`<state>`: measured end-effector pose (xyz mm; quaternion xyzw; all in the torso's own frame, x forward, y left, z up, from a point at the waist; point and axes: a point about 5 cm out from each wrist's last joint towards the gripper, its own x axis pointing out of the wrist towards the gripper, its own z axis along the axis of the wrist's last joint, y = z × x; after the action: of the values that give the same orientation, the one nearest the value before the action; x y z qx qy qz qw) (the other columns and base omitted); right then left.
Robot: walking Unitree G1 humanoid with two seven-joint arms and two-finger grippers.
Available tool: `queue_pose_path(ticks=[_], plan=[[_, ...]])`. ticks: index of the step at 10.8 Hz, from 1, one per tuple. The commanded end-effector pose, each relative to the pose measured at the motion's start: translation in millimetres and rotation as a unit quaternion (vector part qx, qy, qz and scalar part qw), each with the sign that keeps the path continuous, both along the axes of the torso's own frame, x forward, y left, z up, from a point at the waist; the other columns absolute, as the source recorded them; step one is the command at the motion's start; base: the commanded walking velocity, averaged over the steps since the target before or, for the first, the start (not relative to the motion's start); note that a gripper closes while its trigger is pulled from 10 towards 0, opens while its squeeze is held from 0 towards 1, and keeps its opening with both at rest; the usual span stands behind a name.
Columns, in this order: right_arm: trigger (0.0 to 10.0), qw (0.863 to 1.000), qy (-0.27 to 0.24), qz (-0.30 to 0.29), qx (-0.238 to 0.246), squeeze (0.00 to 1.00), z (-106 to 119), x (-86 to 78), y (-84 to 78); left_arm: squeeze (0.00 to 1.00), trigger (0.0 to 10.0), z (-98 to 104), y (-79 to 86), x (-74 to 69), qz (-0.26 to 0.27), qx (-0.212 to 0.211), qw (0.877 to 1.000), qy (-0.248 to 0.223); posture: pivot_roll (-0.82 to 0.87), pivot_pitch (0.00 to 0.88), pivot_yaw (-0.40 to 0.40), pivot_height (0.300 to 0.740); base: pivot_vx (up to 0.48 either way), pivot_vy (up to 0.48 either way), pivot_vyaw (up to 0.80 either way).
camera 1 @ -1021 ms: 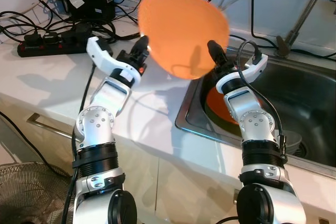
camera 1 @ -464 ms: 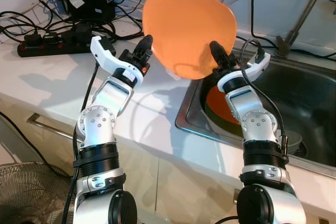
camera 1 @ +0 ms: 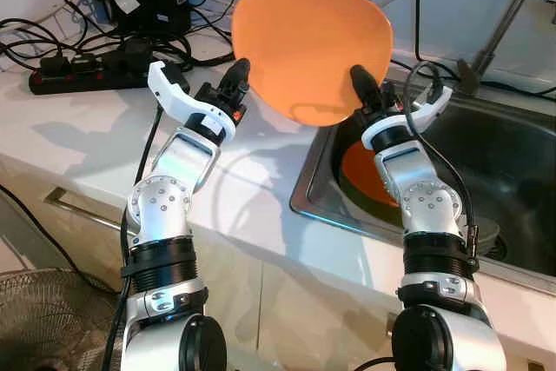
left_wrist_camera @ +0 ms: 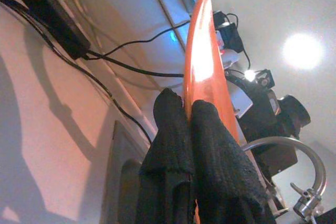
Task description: Kitchen organization
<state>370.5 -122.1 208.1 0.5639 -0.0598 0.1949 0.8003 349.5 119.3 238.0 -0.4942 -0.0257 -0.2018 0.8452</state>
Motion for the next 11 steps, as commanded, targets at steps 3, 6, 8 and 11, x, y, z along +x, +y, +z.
queue_pose_path(ticks=[3, 6, 8, 11], plan=[[2.5, 1.0, 0.006, -0.009, -0.005, 0.0, 0.3, -0.9, -4.6, 0.0, 10.0, 5.9, -4.6, -1.3, 0.001, 0.027, 0.999, -0.027, 0.22, 0.019, -0.019, 0.74, 0.0, 0.0, 0.0], [3.9, 1.0, 0.011, -0.01, -0.007, 0.0, 0.7, 0.1, -4.9, 1.0, 10.0, 7.2, -7.7, -2.1, -0.005, 0.028, 0.999, -0.034, 0.22, 0.017, -0.02, 0.74, 0.0, 0.0, 0.0], [0.0, 1.0, 0.005, -0.015, 0.0, 0.0, 3.6, -1.2, -6.0, 1.0, 10.0, 6.4, -7.5, -2.7, -0.006, 0.028, 0.999, -0.034, 0.22, 0.016, -0.019, 0.74, 0.0, 0.0, 0.0], [0.0, 0.993, 0.023, -0.103, 0.048, 0.0, 9.1, 8.9, -36.9, 0.0, 10.0, 4.9, -14.2, -6.1, -0.024, 0.042, 0.998, -0.034, 0.23, 0.014, -0.02, 0.74, 0.0, 0.0, 0.0]])
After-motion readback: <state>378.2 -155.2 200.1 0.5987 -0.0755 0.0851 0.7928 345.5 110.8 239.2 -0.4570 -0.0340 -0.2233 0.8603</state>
